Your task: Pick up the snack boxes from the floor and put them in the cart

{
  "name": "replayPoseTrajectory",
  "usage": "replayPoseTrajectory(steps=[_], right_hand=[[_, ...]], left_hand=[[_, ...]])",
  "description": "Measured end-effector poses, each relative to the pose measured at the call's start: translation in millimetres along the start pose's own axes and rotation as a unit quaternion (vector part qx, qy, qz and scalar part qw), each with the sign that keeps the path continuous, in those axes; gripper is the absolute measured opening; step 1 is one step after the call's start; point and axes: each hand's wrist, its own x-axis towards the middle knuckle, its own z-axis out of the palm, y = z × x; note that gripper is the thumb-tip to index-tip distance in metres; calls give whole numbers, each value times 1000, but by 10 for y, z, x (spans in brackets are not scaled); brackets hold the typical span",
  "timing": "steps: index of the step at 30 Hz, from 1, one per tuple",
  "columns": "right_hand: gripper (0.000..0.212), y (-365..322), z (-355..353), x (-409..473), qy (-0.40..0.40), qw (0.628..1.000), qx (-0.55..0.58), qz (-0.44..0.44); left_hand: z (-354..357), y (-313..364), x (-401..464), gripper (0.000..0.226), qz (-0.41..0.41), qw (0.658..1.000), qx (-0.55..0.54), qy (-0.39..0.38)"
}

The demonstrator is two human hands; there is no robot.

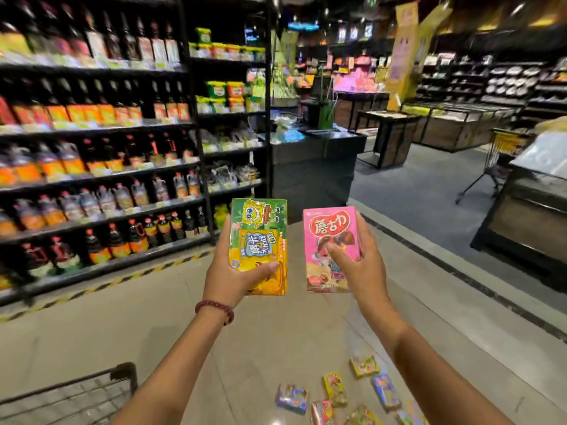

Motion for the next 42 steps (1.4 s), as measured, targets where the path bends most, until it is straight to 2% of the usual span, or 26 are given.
replayPoseTrajectory(steps=[6,10,15,21,26,33,38,42], right_hand=[[61,-304,-29,-218,-64,997,13,-37],[66,-479,157,-427,-116,991,42,-45],[69,-804,735,-817,-195,974,99,-56],[67,-1284,1569,-1519,-294,938,161,-84],[67,-1703,2248,-2239,-350,917,158,-112],[68,-2144,3228,-3350,-391,897,167,-122],[72,-2185,3764,-4006,-380,906,162,-91],[71,-2068,4036,-4407,-394,907,136,-69]], left_hand=[[-210,398,-484,123,13,997,28,75],[-490,609,-883,123,16,989,43,138],[-1155,864,-1443,109,16,970,64,234],[-2139,1119,-2112,113,23,940,72,333],[-2966,1182,-2743,118,5,913,106,394],[-4241,1159,-3570,122,-32,895,168,412],[-4998,990,-3983,114,-54,898,178,399],[-5340,790,-4183,121,-81,902,175,387]])
